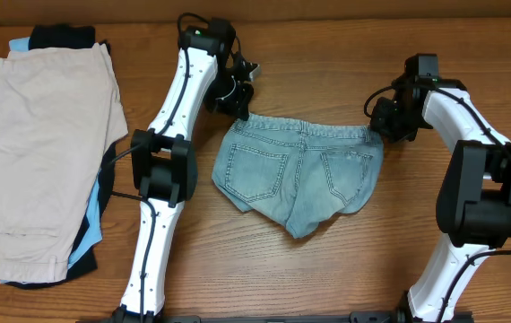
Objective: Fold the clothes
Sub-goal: 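Grasp the shorts waistband corners with both grippers, then lift the waistband with both grippers and drag the shorts toward the stack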
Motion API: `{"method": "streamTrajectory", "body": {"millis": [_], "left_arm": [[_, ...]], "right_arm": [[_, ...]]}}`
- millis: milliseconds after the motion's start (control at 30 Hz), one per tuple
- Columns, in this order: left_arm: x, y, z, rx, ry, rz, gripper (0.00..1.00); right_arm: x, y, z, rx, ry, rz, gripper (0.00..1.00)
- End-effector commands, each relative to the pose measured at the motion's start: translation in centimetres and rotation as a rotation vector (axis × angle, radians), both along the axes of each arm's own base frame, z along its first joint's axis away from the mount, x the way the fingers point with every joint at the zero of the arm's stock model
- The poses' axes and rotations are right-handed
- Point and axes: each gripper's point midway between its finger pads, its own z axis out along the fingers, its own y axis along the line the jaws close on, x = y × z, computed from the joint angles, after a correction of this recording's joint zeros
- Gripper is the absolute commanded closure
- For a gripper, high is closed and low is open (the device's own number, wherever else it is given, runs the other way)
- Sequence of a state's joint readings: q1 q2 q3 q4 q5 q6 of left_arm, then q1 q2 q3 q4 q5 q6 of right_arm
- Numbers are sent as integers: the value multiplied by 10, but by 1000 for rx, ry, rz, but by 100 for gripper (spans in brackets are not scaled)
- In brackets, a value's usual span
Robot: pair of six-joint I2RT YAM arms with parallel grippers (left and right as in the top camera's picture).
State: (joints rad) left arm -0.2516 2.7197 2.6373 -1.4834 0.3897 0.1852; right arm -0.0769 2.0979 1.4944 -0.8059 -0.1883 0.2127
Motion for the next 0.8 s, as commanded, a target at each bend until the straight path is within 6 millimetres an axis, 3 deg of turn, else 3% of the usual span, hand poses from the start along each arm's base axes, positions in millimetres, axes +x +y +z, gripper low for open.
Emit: {"method": "streamTrajectory", "body": {"millis": [0, 167, 333, 400, 500, 533, 633, 767], "left_arm": [[5, 19, -3, 8, 15, 46, 96], [21, 35, 21, -8, -49, 86, 96], [42, 50, 87, -42, -207, 140, 96], [48, 56, 125, -63, -296, 170, 96], [43, 62, 194, -110, -438, 201, 96], [41, 63, 207, -116, -464, 200, 96], [24, 68, 270, -132, -596, 201, 96], [-5, 74, 349, -154, -787, 196, 96]], "right_arm": [[-3, 0, -6, 3, 8, 5, 96], [3, 9, 1, 56, -19, 17, 96], [16, 24, 42, 147, -98, 49, 96], [19, 31, 73, 186, -149, 77, 96], [19, 34, 143, 185, -257, 97, 96], [19, 34, 155, 182, -275, 99, 96], [7, 34, 236, 162, -408, 119, 96], [-18, 36, 321, 130, -570, 147, 96]]}}
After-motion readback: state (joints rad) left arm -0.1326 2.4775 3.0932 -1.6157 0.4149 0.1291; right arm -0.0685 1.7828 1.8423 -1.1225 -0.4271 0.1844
